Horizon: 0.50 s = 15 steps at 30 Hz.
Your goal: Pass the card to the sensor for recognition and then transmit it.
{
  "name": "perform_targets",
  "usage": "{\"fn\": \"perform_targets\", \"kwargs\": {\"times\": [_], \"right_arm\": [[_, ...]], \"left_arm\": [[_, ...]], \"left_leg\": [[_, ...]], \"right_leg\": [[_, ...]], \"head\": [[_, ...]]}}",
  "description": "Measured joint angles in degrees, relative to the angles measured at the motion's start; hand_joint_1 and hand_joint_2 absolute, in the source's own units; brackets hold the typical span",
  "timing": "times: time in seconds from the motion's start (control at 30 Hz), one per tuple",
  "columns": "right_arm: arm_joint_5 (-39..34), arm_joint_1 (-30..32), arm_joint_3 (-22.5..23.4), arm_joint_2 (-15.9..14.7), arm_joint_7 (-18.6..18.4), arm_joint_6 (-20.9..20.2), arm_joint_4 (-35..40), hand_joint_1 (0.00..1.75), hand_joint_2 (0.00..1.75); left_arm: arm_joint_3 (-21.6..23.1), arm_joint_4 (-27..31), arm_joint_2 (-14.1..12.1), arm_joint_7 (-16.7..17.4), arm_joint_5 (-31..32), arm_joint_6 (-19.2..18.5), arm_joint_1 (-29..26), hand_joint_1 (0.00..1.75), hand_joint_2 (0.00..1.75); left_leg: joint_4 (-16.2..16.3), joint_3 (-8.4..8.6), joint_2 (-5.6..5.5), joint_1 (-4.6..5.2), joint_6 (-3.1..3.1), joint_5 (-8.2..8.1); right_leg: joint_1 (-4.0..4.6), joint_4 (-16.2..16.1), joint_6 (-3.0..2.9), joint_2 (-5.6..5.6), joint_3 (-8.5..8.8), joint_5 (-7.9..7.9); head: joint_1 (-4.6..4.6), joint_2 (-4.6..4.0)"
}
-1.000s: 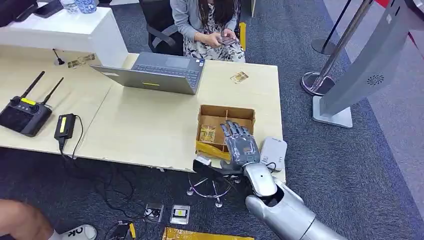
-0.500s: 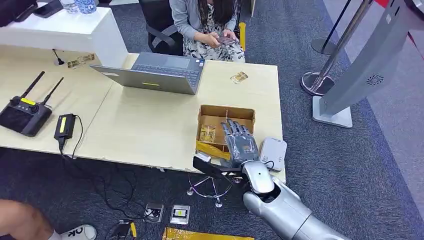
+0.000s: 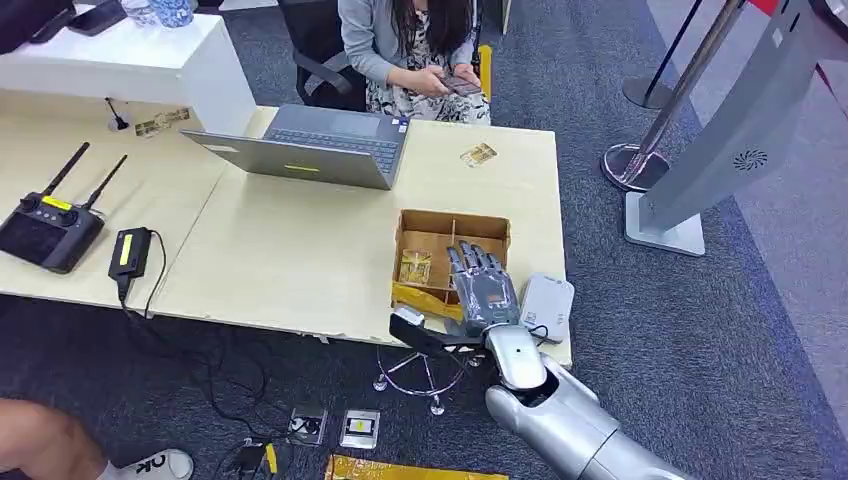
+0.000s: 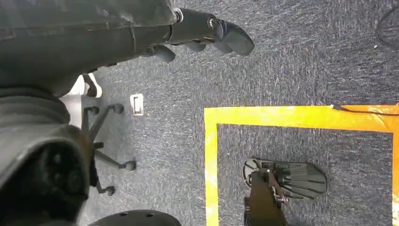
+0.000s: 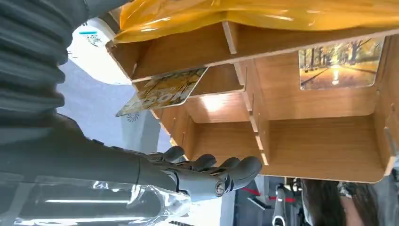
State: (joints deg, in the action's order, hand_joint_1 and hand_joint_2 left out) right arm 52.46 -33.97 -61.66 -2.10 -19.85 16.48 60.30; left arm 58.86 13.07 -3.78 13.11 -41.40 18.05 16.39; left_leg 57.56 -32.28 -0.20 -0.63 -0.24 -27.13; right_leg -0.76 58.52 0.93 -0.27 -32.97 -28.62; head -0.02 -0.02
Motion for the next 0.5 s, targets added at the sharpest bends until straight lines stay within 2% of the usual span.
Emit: {"fn": "perform_targets", "kwargs": {"times": [0.03,0.07,0.5], "right_arm": [[0.00,0.02,0.00,0.00,0.17,0.13,-0.17,1.50,1.75],[0.00,0.07,0.00,0.02,0.31,0.20,-0.31,1.75,1.75],[0.26,0.27,0.13,0.48,1.46,1.59,-1.33,1.75,1.75]], "left_arm": [[0.02,0.00,0.02,0.00,0.02,0.00,0.00,0.00,0.00],[0.04,0.00,0.04,0.02,0.04,-0.02,0.01,0.00,0.00],[0.11,0.00,0.20,0.02,0.00,-0.07,0.06,0.00,0.00]], "left_leg": [[0.00,0.00,0.00,0.00,0.00,0.00],[0.00,0.00,0.00,0.00,0.00,0.00],[0.00,0.01,0.00,0.00,0.00,0.00]], "right_leg": [[0.00,0.00,0.00,0.00,0.00,0.00],[0.00,0.00,0.00,0.00,0.00,0.00],[0.00,0.00,0.00,0.01,0.00,0.00]], "head": [[-0.02,0.00],[0.00,0.00],[0.00,0.00]]}}
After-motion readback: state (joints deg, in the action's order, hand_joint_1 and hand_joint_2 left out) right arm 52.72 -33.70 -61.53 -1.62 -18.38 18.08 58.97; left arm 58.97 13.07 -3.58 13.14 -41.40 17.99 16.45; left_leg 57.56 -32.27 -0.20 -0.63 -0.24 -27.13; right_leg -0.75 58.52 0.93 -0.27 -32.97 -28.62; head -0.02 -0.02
